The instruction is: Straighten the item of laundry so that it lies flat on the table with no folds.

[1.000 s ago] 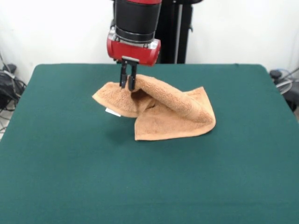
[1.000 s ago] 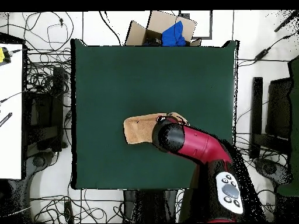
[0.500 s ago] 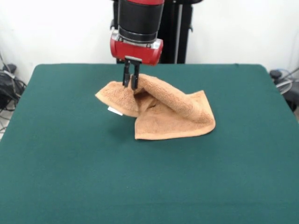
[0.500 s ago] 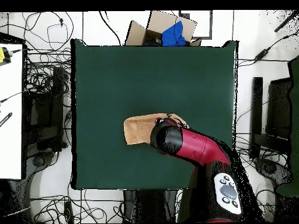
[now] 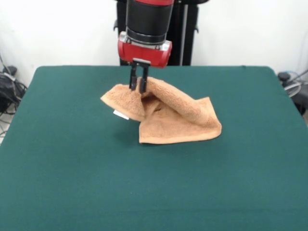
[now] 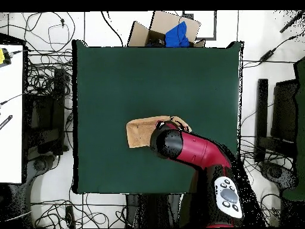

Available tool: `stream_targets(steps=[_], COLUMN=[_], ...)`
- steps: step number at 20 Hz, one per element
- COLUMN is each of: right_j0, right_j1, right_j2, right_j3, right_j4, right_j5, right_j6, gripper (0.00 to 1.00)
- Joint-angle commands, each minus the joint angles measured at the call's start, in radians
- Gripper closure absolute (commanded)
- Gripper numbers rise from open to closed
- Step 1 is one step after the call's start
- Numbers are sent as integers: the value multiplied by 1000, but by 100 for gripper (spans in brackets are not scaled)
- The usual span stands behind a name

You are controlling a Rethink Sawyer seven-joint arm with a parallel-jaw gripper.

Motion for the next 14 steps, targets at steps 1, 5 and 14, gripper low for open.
stream_targets(steps=[1, 5, 14], right_j0=[35, 49, 33], right_j1=[23, 21, 20], right_j2=[48, 34, 55], right_j3=[62, 57, 68], right_j4=[-46, -50, -38], right_j5=[-32, -46, -59], right_j6=[131, 137, 139], gripper=[0, 0, 0])
